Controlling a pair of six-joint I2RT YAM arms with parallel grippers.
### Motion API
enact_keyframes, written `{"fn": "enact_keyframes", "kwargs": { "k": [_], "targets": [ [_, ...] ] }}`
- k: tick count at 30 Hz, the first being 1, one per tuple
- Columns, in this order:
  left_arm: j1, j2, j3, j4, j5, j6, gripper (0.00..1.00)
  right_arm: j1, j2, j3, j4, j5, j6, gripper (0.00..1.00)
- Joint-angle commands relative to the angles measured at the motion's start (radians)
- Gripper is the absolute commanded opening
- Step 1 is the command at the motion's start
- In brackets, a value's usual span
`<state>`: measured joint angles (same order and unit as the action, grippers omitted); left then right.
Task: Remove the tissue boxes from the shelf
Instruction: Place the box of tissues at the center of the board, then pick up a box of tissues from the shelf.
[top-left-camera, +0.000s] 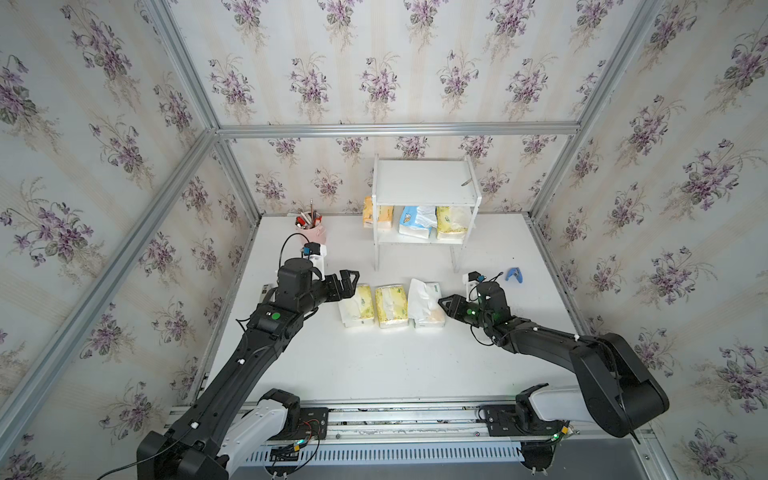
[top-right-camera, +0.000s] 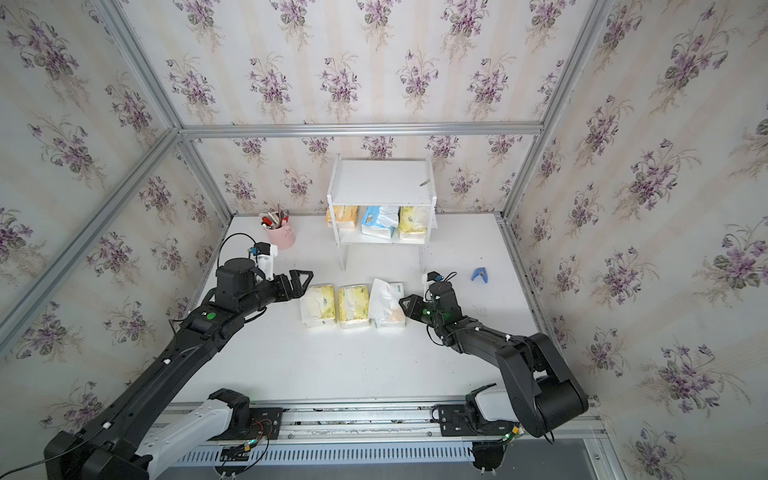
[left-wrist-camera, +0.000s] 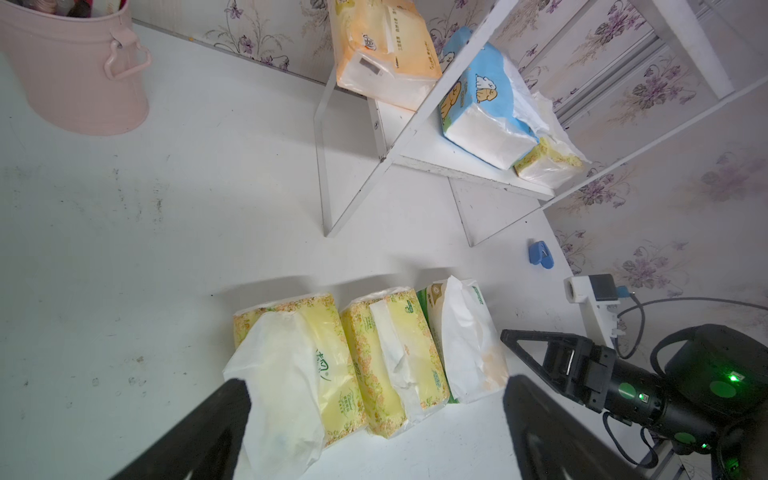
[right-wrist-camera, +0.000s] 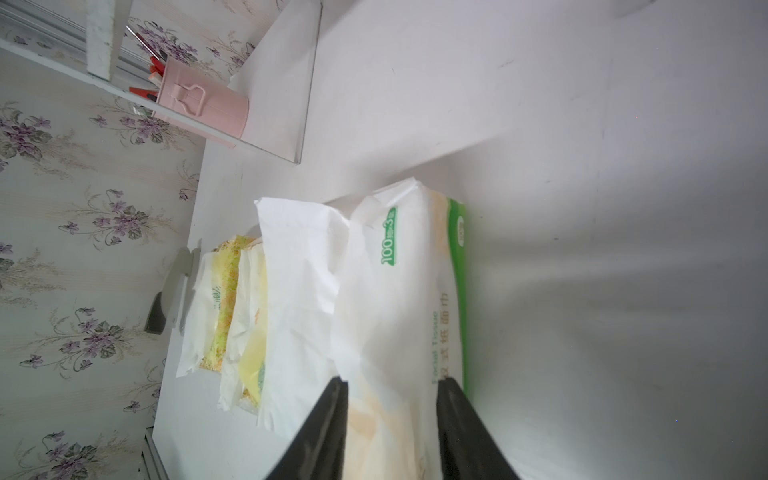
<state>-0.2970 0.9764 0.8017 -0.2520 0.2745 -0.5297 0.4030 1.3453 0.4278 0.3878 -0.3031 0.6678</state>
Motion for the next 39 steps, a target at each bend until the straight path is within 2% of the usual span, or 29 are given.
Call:
{"fn": "enact_keyframes", "kwargs": {
  "k": [1, 6, 11, 15, 16, 28, 39],
  "targets": [
    [-0.001, -0.011, -0.003, -0.002, -0.03, 0.011, 0.99, -0.001, -0.046, 0.008, -0.027, 0.044, -0.07, 0.43],
    [-0.001, -0.053, -0.032, -0.014, -0.112, -0.001, 0.99, 0.0, -0.168, 0.028, -0.083, 0.072, -0.223, 0.49],
    [0.0, -0.125, -0.082, -0.033, -0.224, -0.03, 0.99, 0.021, -0.278, 0.072, -0.122, 0.096, -0.412, 0.5],
    [0.001, -0.168, -0.096, -0.062, -0.247, -0.034, 0.99, 0.125, -0.32, 0.14, -0.158, 0.162, -0.658, 0.5],
    [0.0, -0.175, -0.099, -0.074, -0.252, -0.035, 0.99, 0.179, -0.317, 0.165, -0.173, 0.18, -0.725, 0.5],
    [0.008, -0.228, -0.118, -0.172, -0.301, -0.062, 0.99, 0.327, -0.059, 0.552, -0.39, 0.353, -1.283, 0.52],
    [0.041, -0.238, -0.132, -0.208, -0.284, -0.072, 0.99, 0.334, 0.219, 0.916, -0.542, 0.524, -1.512, 0.52]
  ]
}}
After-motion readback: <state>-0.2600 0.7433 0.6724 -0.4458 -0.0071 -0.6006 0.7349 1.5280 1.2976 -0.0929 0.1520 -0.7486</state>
